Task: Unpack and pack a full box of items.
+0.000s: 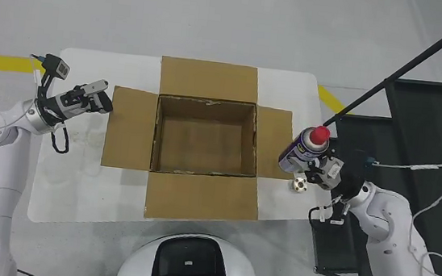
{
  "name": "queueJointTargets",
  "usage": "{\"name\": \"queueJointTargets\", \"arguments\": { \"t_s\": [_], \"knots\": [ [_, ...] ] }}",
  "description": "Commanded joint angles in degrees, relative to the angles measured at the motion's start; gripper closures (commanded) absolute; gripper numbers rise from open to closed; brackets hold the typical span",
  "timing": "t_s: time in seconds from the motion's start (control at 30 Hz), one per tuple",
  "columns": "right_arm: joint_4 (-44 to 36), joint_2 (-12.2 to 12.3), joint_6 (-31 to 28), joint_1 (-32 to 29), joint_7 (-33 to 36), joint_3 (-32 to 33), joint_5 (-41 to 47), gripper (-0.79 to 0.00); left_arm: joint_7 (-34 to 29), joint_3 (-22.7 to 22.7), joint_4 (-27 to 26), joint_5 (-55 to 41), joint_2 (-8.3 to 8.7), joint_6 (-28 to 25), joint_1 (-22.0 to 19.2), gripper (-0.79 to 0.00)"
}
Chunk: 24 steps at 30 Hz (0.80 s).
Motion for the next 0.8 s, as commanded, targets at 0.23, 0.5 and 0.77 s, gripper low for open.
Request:
{"name": "queueJointTargets", "arguments": {
  "t_s": [0.23, 0.5, 0.77],
  "knots": [
    [11.1, -0.3, 3.6, -5.9, -30.9, 0.7, -15.8, 0.0, 0.0, 0.0, 0.0, 0.0, 0.0, 0.0, 0.0, -0.785],
    [17.0, -0.6, 10.1, -5.4, -39.2, -2.8, -22.3, 0.0, 0.0, 0.0, 0.0, 0.0, 0.0, 0.0, 0.0, -0.785],
    [17.0, -0.6, 10.1, -5.4, -39.2, -2.8, -22.3, 0.0, 0.0, 0.0, 0.0, 0.0, 0.0, 0.0, 0.0, -0.785]
  ]
}}
